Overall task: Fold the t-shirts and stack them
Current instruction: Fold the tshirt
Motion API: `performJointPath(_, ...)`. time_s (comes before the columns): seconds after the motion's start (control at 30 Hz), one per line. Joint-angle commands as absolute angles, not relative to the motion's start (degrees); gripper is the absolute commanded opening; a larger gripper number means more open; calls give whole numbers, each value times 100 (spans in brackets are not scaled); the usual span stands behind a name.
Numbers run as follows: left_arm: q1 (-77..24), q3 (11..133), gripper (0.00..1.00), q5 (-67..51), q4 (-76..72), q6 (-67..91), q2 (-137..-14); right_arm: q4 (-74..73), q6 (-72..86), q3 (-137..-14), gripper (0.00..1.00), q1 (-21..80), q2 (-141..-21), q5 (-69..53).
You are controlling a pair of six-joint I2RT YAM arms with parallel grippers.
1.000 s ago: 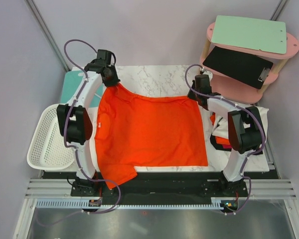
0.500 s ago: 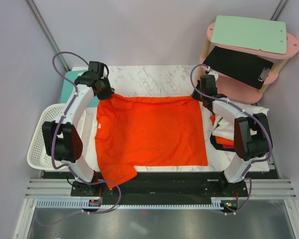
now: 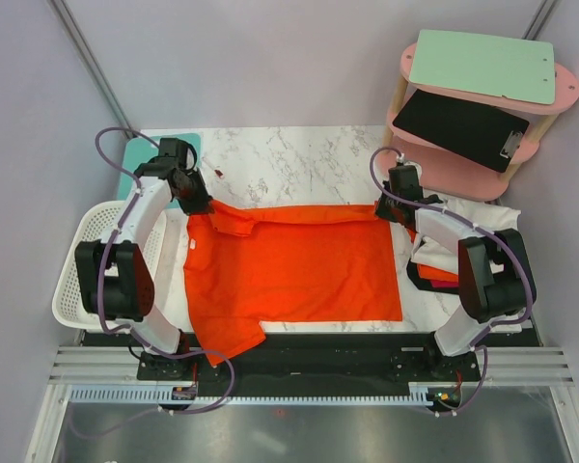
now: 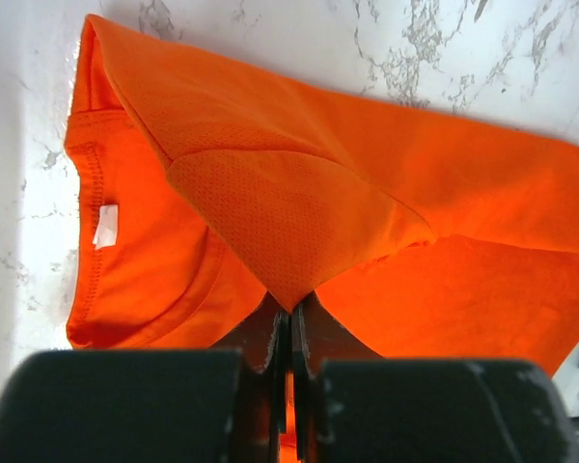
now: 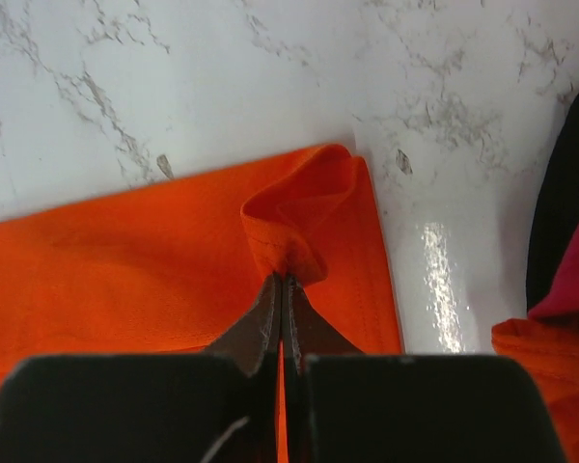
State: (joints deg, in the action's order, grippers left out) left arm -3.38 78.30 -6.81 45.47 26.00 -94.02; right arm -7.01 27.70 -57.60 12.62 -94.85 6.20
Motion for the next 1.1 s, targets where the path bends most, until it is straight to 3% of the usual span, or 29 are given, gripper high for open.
performJointPath(0.0,-273,7752,2,-1116,4544,2602,-9106,-852,2672,-5555,0,1266,-9264,571)
performJointPath(0.4,-229,6593,2,-1371,4755,2557,-8210,-1002,2672,-5317,0,1345,-9351,835)
performJointPath(0.63,-229,5960,2,-573,5045,2593,-7647,-1028,2681,-5388,0,1406,-9483,888)
performJointPath(0.67,-229,5968,28,-502,5202,2593,-7646,-1046,2689,-5388,0,1424,-9483,879)
performJointPath(0.7,-229,5968,36,-466,5221,2584,-7603,-1072,2672,-5388,2,1433,-9466,853)
performJointPath(0.73,-229,5968,59,-448,5221,2610,-7559,-1107,2654,-5414,3,1450,-9448,844)
performJointPath(0.77,-237,5994,99,-379,5221,2619,-7419,-1134,2646,-5423,3,1476,-9431,861)
performJointPath(0.93,-272,6432,100,-114,5142,2646,-7216,-1292,2611,-5475,8,1547,-9211,967)
performJointPath(1.07,-351,6811,100,-18,5071,2549,-7707,-1564,2540,-5634,51,1556,-9220,993)
